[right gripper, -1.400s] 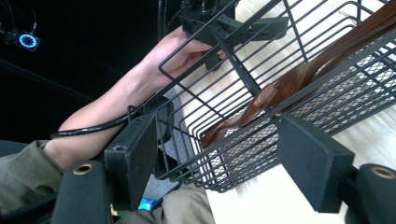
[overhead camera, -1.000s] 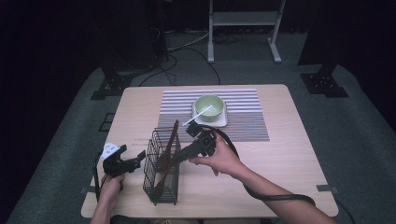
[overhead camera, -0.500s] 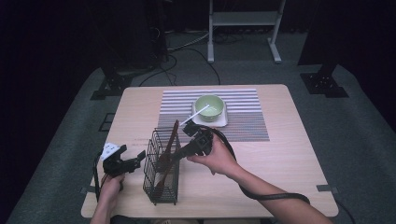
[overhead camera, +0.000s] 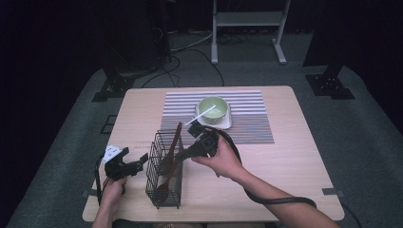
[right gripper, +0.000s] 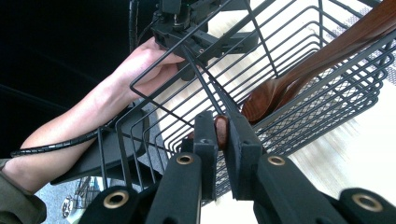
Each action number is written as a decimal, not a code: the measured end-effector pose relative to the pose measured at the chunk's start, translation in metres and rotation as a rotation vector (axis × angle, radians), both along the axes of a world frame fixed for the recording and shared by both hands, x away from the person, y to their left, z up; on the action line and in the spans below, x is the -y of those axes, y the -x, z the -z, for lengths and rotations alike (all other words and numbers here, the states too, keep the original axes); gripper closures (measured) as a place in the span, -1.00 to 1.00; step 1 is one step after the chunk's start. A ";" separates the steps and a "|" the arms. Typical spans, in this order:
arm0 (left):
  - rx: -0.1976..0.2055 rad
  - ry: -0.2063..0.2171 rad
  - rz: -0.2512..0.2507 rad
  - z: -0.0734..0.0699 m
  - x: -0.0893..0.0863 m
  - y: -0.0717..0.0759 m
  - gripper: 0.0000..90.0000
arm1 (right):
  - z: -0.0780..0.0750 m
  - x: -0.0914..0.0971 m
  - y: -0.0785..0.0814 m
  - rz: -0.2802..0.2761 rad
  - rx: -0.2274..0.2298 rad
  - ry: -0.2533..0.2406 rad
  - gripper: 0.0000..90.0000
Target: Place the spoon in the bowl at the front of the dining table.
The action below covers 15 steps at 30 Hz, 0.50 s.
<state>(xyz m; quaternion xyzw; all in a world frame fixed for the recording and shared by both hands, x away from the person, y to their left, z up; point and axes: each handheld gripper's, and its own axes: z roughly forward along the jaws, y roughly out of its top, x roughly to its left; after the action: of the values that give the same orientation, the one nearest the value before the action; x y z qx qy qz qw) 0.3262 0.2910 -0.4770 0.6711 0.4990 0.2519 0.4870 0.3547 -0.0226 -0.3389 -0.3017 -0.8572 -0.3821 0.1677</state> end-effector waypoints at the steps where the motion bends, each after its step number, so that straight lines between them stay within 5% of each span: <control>1: 0.000 0.000 0.000 0.000 0.000 0.000 -0.86 | 0.000 0.000 0.000 -0.001 0.002 -0.002 0.84; 15: 0.001 0.000 -0.002 0.000 0.000 0.000 -0.86 | -0.016 0.012 -0.003 0.021 -0.002 -0.060 0.85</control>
<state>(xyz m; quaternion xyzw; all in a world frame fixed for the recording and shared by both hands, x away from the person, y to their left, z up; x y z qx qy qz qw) 0.3262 0.2912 -0.4770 0.6706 0.4995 0.2525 0.4869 0.3581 -0.0349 -0.3233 -0.3059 -0.8421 -0.4089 0.1733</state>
